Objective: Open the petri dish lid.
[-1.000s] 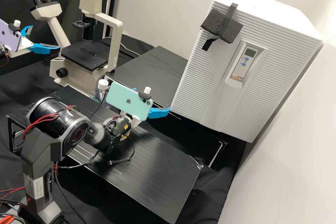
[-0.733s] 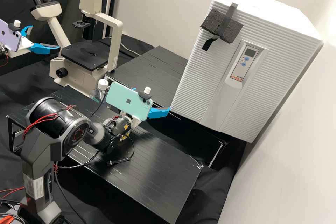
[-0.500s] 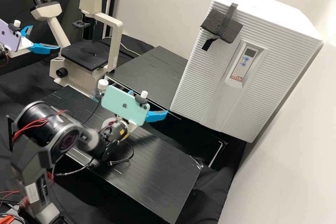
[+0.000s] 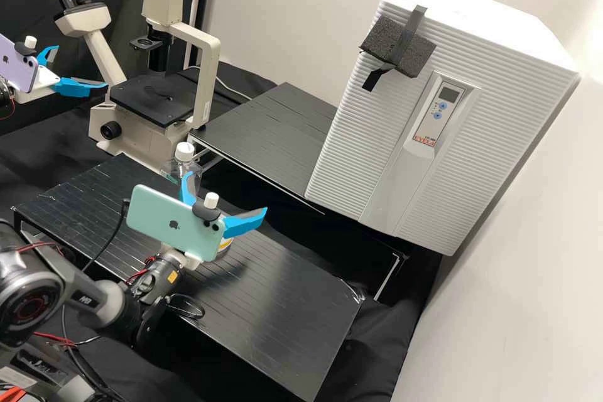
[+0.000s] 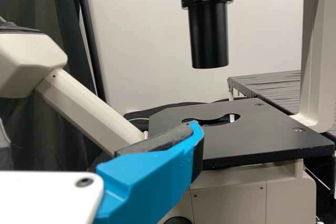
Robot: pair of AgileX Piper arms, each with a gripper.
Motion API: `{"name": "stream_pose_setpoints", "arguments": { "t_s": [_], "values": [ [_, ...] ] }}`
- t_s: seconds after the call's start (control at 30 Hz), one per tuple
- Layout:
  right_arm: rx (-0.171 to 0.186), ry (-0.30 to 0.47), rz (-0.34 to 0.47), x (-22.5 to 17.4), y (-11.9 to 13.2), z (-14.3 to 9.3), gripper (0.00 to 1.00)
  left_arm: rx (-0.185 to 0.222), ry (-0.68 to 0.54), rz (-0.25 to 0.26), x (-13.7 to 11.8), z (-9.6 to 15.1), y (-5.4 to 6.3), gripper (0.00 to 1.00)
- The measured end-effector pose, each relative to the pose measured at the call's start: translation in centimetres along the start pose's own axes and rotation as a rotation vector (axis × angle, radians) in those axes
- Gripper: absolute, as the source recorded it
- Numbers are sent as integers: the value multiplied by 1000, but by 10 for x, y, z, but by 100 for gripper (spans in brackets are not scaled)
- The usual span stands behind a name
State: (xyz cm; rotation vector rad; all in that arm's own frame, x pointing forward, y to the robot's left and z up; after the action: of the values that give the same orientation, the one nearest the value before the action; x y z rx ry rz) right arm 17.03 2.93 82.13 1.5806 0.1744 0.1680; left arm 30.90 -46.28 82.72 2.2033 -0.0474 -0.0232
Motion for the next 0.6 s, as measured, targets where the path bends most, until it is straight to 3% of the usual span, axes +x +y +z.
{"name": "stream_pose_setpoints", "arguments": {
  "t_s": [0.27, 0.6],
  "values": [
    [-38, 11, -5, -15, 13, 2, 100, 0, 0, 0, 0, 0, 0, 100],
    [-77, -4, -137, -26, 10, 7, 100, 0, 0, 0, 0, 0, 0, 100]
  ]
}}
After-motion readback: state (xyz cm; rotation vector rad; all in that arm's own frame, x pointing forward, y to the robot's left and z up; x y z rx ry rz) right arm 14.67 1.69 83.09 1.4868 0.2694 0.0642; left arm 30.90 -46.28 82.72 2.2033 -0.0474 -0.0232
